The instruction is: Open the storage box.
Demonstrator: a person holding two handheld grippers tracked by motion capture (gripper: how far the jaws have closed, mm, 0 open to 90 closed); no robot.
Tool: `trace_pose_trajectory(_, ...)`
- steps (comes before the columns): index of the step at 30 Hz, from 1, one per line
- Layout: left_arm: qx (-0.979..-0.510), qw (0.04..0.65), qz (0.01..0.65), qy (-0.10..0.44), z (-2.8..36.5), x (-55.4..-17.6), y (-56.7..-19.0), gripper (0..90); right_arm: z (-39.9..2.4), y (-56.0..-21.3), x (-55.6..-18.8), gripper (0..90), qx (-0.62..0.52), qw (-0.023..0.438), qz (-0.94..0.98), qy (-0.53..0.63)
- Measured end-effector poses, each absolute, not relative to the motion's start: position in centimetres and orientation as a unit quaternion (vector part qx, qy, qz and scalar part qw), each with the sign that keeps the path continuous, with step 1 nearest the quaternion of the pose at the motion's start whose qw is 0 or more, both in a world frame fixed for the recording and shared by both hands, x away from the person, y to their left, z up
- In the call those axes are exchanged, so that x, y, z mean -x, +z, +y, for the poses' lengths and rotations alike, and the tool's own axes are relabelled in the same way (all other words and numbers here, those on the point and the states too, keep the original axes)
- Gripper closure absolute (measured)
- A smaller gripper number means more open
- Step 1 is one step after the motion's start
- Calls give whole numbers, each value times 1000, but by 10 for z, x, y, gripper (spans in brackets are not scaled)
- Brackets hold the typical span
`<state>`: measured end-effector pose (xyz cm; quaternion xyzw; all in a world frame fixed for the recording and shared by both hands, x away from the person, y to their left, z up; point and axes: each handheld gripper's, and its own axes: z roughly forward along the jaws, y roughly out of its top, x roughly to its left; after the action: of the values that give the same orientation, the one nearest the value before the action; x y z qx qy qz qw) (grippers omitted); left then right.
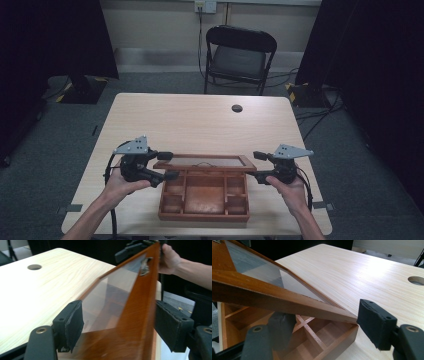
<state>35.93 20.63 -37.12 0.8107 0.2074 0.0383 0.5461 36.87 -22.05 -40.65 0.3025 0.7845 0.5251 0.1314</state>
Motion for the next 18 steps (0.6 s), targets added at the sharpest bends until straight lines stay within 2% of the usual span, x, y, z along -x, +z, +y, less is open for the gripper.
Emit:
trace_pose_trajectory(4, -806, 547, 220, 61, 211, -361, -374, 319, -220, -405, -370, 322, -304, 130, 781, 529)
trace_pose_trajectory(13, -801, 546, 239, 64, 219, -370, -379, 450, -221, -404, -374, 370, -305, 122, 775, 540)
trace_pose_trajectory(18, -793, 554, 247, 51, 221, -374, -380, 467, -220, -403, -376, 377, -305, 120, 774, 542)
